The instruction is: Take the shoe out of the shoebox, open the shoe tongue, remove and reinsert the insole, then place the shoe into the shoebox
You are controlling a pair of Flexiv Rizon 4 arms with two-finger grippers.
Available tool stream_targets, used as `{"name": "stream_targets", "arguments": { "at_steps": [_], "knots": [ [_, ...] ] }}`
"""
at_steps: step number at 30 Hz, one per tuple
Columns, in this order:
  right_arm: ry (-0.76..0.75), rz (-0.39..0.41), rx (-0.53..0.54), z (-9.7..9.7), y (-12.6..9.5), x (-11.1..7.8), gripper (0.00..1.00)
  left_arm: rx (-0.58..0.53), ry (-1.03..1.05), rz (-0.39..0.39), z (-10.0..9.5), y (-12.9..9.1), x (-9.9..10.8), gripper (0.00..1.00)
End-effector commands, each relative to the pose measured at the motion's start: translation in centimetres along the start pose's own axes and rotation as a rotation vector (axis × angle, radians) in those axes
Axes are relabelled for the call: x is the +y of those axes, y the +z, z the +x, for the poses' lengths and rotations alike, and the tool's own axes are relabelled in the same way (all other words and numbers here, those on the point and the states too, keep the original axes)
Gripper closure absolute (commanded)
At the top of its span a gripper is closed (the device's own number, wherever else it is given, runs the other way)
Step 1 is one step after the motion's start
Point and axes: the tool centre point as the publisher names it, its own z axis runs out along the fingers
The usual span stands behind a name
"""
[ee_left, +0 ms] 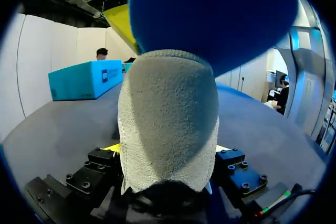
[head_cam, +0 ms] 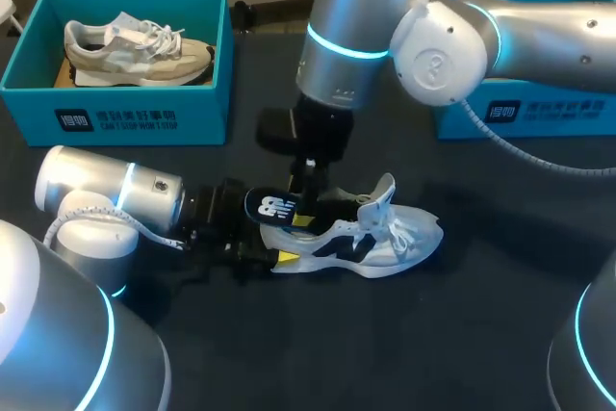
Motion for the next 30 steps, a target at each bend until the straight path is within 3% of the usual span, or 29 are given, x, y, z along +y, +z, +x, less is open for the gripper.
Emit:
{"name": "stream_targets", "arguments": {
  "at_steps": [1,12,24,30],
  "knots": [
    [-0.001,-0.01,0.043,-0.5,-1.0,-1.2,0.0,-0.002,0.0,-0.001,0.0,0.2,0.3,1.0],
    [-0.005,-0.09,0.188,-1.5,-1.9,-1.4,0.0,-0.002,0.0,-0.001,0.0,0.2,0.3,1.0],
    [-0.023,-0.103,0.325,-2.4,-0.5,-1.6,0.0,-0.002,0.0,-0.001,0.0,0.2,0.3,1.0],
    [-0.01,-0.156,0.383,-2.6,0.7,-2.2,0.0,-0.002,0.0,-0.001,0.0,0.2,0.3,1.0]
  ]
}}
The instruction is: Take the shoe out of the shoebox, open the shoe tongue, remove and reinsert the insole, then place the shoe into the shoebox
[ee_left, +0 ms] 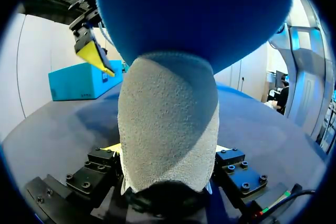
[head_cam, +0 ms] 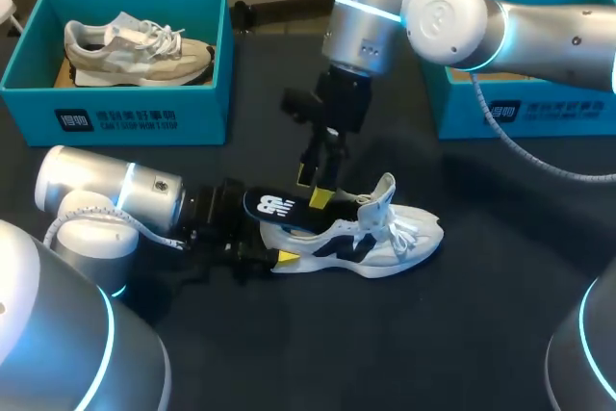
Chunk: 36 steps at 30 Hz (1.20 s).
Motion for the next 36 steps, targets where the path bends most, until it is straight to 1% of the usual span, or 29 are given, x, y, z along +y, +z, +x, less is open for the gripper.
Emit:
{"name": "stream_targets", "arguments": {
  "at_steps": [1,9,13,18,23,24,29,36],
  "knots": [
    [0.005,-0.039,0.06,-0.8,1.1,-0.6,0.0,-0.002,0.0,-0.001,0.0,0.2,0.3,1.0],
    [0.019,-0.055,0.1,-0.3,1.6,-0.5,0.0,-0.002,0.0,-0.001,0.0,0.2,0.3,1.0],
    [0.031,-0.07,0.114,-0.1,1.9,0.0,0.0,-0.002,0.0,-0.001,0.0,0.2,0.3,1.0],
    [0.041,-0.073,0.139,0.0,2.4,0.4,0.0,-0.002,0.0,-0.001,0.0,0.2,0.3,1.0],
    [0.057,-0.074,0.154,0.5,2.6,0.3,0.0,-0.002,0.0,-0.001,0.0,0.2,0.3,1.0],
    [0.063,-0.073,0.158,0.6,2.6,0.3,0.02,-0.002,0.0,-0.001,0.0,0.2,0.3,1.0],
    [0.083,-0.073,0.168,1.0,2.6,0.3,0.02,-0.002,0.0,-0.001,0.0,0.2,0.3,1.0],
    [0.095,-0.061,0.183,1.4,2.2,0.5,0.09,-0.002,0.0,-0.001,0.0,0.2,0.3,1.0]
  ]
}}
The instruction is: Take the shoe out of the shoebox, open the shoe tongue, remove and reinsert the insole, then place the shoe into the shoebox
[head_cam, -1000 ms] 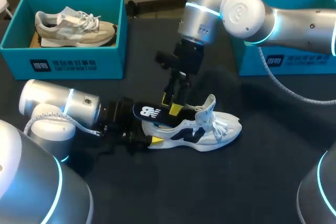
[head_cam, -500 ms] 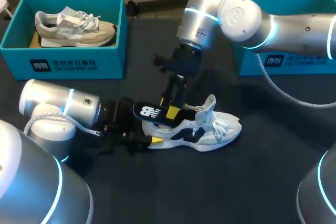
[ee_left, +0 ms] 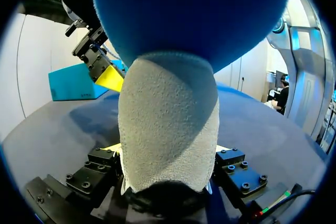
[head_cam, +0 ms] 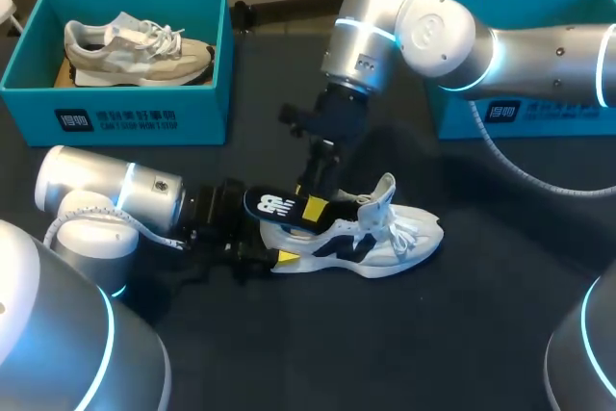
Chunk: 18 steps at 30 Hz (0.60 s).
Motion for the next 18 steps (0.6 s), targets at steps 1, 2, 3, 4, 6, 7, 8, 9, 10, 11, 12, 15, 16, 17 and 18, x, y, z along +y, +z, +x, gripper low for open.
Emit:
{"name": "stream_targets", "arguments": {
  "at_steps": [1,2,3,4,6,7,8,9,10,11,12,15,16,17,18],
  "knots": [
    [0.002,0.011,0.005,0.2,-0.2,0.3,0.09,-0.002,0.0,-0.001,0.0,0.2,0.3,1.0],
    [0.003,0.011,0.007,0.2,-0.2,0.3,0.1,-0.002,0.0,-0.001,0.0,0.2,0.3,1.0],
    [0.004,0.013,0.012,0.2,-0.1,0.4,0.13,-0.002,0.0,-0.001,0.0,0.2,0.3,1.0],
    [0.004,0.013,0.014,0.2,0.1,0.5,0.16,-0.002,0.0,-0.001,0.0,0.2,0.3,1.0],
    [0.004,0.012,0.022,0.2,0.4,0.6,0.22,-0.002,0.0,-0.001,0.0,0.2,0.3,1.0],
    [0.004,0.012,0.024,0.2,0.5,0.6,0.25,-0.002,0.0,-0.001,0.0,0.2,0.3,1.0],
    [0.003,0.012,0.026,0.2,0.7,0.7,0.24,-0.002,0.0,-0.001,0.0,0.2,0.3,1.0],
    [0.003,0.011,0.028,0.2,0.9,0.6,0.24,-0.002,0.0,-0.001,0.0,0.2,0.3,1.0],
    [0.004,0.01,0.03,0.2,1.0,0.6,0.26,-0.002,0.0,-0.001,0.0,0.2,0.3,1.0],
    [0.005,0.009,0.03,0.1,1.1,0.7,0.29,-0.002,0.0,-0.001,0.0,0.2,0.3,1.0],
    [0.007,0.008,0.03,0.1,1.2,0.7,0.31,-0.002,0.0,-0.001,0.0,0.2,0.3,1.0],
    [0.012,0.004,0.029,-0.1,1.5,0.5,0.47,-0.002,0.0,-0.001,0.0,0.2,0.3,1.0],
    [0.013,0.003,0.029,-0.2,1.5,0.5,0.51,-0.002,0.0,-0.001,0.0,0.2,0.3,1.0],
    [0.014,0.002,0.029,-0.4,1.5,0.4,0.52,-0.002,0.0,-0.001,0.0,0.2,0.3,1.0],
    [0.014,0.002,0.03,-0.4,1.5,0.4,0.53,-0.002,0.0,-0.001,0.0,0.2,0.3,1.0]
  ]
}}
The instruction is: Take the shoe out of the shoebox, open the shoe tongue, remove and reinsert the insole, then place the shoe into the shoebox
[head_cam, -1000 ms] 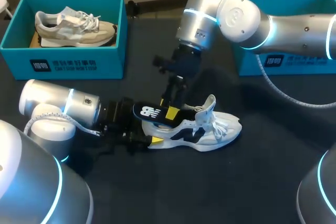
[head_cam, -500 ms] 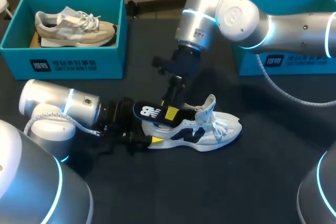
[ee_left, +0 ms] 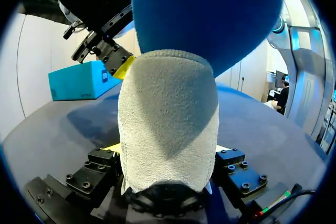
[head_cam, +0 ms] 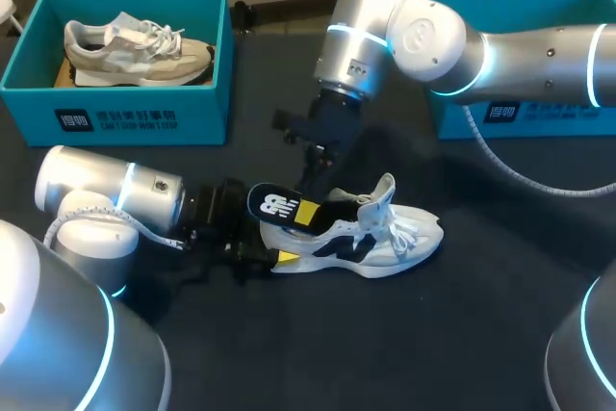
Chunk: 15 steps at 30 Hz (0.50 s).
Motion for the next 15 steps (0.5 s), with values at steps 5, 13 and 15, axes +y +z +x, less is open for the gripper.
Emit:
{"name": "stream_targets", "arguments": {
  "at_steps": [5,13,15],
  "knots": [
    [-0.002,0.001,0.006,-0.62,0.16,0.1,0.58,-0.002,0.0,-0.001,-0.03,0.18,0.27,1.0],
    [-0.001,-0.001,0.0,-1.24,-0.03,0.03,0.98,-0.002,0.0,-0.001,-0.03,0.18,0.27,1.0],
    [-0.002,-0.003,-0.005,-1.42,-0.15,0.12,1.0,-0.002,0.0,-0.001,-0.03,0.18,0.27,1.0]
  ]
}}
